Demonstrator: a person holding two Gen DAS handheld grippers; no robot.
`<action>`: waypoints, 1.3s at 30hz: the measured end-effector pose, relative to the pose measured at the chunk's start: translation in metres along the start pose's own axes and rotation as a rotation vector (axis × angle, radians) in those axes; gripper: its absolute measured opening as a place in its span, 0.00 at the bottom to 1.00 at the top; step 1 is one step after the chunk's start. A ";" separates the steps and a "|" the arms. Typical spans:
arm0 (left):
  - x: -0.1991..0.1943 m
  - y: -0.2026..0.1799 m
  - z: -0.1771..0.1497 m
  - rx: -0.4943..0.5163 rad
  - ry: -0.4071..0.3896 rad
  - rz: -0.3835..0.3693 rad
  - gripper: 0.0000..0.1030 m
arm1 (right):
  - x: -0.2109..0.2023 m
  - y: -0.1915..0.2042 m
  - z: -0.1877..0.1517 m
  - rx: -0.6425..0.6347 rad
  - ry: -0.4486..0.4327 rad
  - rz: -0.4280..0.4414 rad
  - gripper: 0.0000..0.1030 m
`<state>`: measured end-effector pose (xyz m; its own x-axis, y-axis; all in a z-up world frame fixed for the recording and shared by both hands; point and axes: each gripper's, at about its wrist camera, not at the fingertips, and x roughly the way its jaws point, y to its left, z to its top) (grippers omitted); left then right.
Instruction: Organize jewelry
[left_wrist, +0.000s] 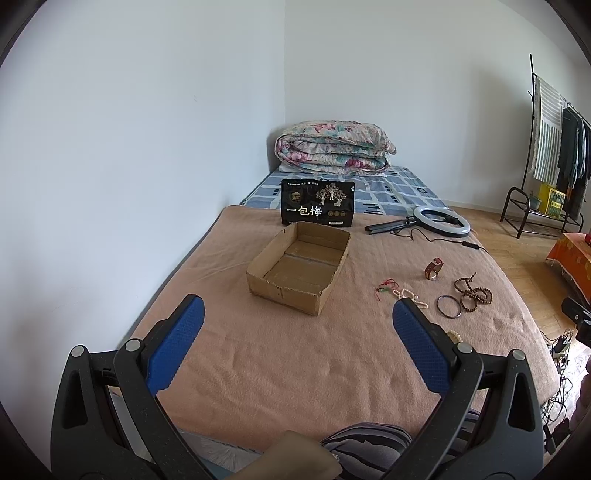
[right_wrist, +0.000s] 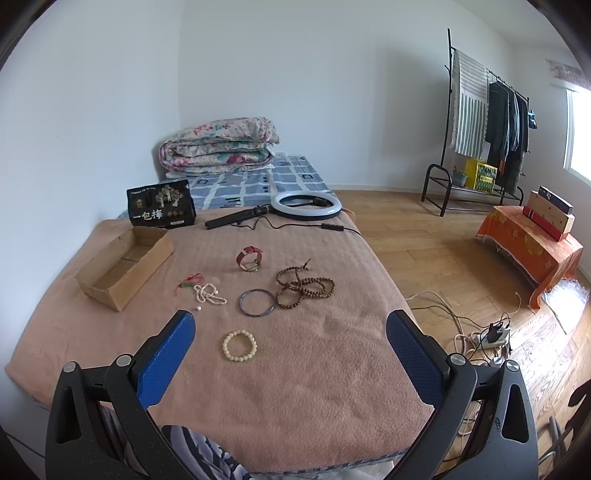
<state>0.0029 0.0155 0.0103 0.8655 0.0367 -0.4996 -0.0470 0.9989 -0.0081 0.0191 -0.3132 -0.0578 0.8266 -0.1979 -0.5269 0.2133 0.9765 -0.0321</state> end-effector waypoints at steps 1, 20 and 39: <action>0.000 0.000 0.000 0.002 0.000 0.002 1.00 | 0.000 0.000 0.000 0.000 0.000 -0.002 1.00; 0.038 -0.017 -0.008 0.033 0.035 -0.005 1.00 | 0.033 -0.013 -0.004 0.030 0.059 -0.004 1.00; 0.147 -0.067 -0.002 0.196 0.139 -0.161 1.00 | 0.104 -0.021 -0.017 -0.085 0.135 -0.024 1.00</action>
<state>0.1324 -0.0464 -0.0639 0.7768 -0.1142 -0.6193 0.1944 0.9789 0.0634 0.0918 -0.3530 -0.1263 0.7429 -0.2132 -0.6345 0.1822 0.9765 -0.1147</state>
